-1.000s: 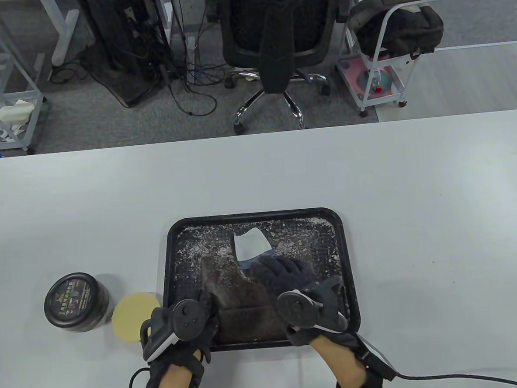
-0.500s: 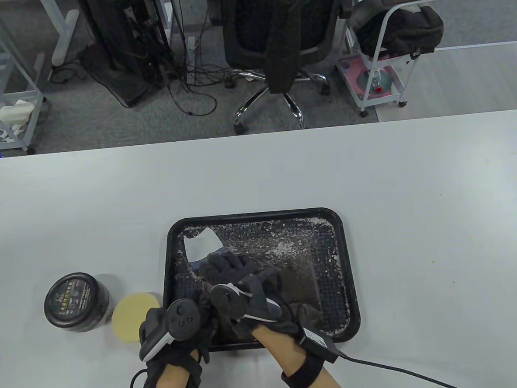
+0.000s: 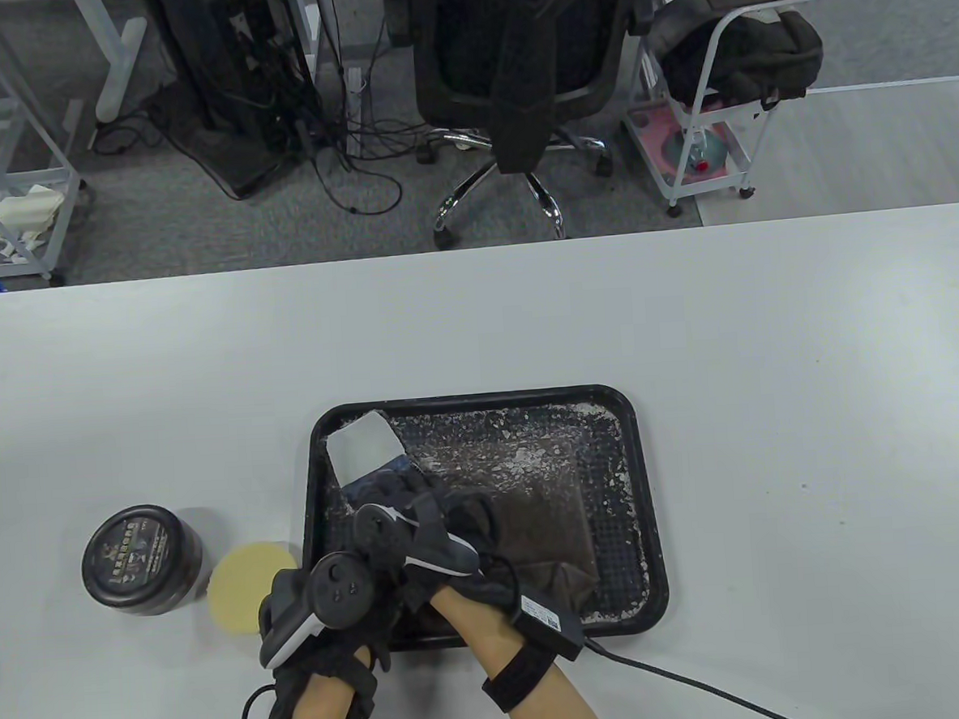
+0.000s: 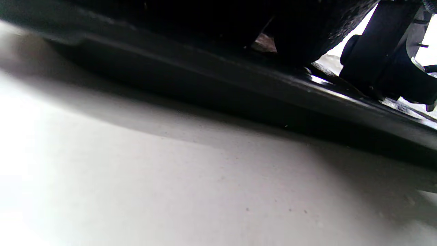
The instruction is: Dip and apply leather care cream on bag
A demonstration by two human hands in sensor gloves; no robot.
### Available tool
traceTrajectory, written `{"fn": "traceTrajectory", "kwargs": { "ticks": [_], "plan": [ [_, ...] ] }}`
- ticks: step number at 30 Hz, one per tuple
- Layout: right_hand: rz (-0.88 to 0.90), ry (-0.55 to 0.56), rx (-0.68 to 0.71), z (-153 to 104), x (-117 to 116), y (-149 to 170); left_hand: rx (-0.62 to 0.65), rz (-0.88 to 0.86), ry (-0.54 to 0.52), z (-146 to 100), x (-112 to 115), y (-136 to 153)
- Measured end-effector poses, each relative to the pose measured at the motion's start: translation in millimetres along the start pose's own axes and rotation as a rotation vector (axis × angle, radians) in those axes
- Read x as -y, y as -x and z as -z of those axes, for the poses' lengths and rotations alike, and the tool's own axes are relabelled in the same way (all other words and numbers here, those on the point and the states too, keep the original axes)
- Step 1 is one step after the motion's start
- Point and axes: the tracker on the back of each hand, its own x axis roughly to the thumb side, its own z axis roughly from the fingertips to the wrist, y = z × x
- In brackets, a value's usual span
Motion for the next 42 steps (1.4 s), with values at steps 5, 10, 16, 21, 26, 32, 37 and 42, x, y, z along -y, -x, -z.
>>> {"fn": "traceTrajectory", "kwargs": {
  "ticks": [5, 10, 16, 21, 26, 32, 37, 42],
  "plan": [
    [-0.037, 0.014, -0.021, 0, 2, 3, -0.005, 0.000, -0.004, -1, 1, 0],
    [-0.082, 0.005, -0.052, -2, 5, 18, -0.008, -0.006, -0.007, 0, 1, 0],
    [-0.092, 0.008, -0.094, -6, 7, 33, -0.008, -0.009, -0.010, -1, 1, 0],
    [-0.164, -0.028, -0.128, -9, 9, 47, -0.009, -0.007, -0.011, -1, 1, 0],
    [-0.234, -0.056, -0.175, -11, 14, 62, -0.009, -0.007, -0.012, -1, 2, 1],
    [-0.287, -0.056, -0.230, -18, 22, 80, -0.009, -0.012, -0.011, -1, 2, 1],
    [-0.297, -0.073, -0.283, -23, 29, 95, -0.010, -0.012, -0.010, -1, 2, 2],
    [-0.300, -0.102, -0.340, -31, 34, 118, -0.009, -0.011, -0.009, -1, 2, 1]
  ]
}}
